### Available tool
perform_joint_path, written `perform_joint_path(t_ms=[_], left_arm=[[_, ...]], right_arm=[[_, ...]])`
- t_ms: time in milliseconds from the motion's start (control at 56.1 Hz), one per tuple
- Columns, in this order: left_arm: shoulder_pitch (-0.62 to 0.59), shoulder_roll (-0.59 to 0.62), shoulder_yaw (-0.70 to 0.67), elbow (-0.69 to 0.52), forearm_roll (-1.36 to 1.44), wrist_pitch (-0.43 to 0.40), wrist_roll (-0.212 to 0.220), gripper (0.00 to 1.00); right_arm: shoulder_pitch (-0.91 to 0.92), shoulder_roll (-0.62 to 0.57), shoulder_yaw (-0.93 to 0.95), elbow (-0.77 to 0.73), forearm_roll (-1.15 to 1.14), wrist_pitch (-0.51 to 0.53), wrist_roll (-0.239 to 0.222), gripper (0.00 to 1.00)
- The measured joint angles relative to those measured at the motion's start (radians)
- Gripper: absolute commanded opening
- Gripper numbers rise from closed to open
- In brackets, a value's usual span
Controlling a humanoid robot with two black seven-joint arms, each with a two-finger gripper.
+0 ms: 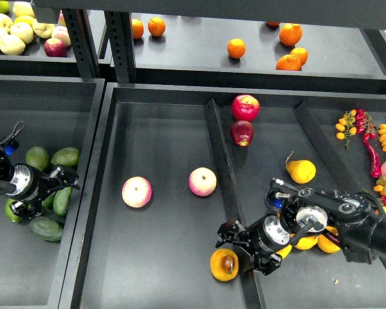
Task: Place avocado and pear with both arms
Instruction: 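Reach the right gripper toward the yellow pear in the central bin, then close the right gripper on the yellow pear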
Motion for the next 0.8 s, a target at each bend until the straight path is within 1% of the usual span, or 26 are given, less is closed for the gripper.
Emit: perform_joint_path(t_ms=[464, 571, 660, 802], left_arm=[[0.002, -0.006, -0.001, 0.001, 0.0, 0.0, 0.0, 1.0], [0.002, -0.006, -0.001, 0.001, 0.0, 0.0, 0.0, 1.0], [0.002, -0.006, -0.001, 0.001, 0.0, 0.0, 0.0, 1.0], [0.002, -0.006, -0.001, 0.002, 0.0, 0.0, 0.0, 1.0]], right_arm=[[-0.004, 0.038, 0.039, -0.049, -0.011, 0.0, 0.0, 0.99], [-0.01, 0.043, 0.039, -0.052, -0.012, 0.0, 0.0, 0.95], [-0.014, 0.045, 0.039, -0.052, -0.012, 0.0, 0.0, 0.88], [-0.016, 0.046, 0.038, -0.05, -0.012, 0.0, 0.0, 0.8]])
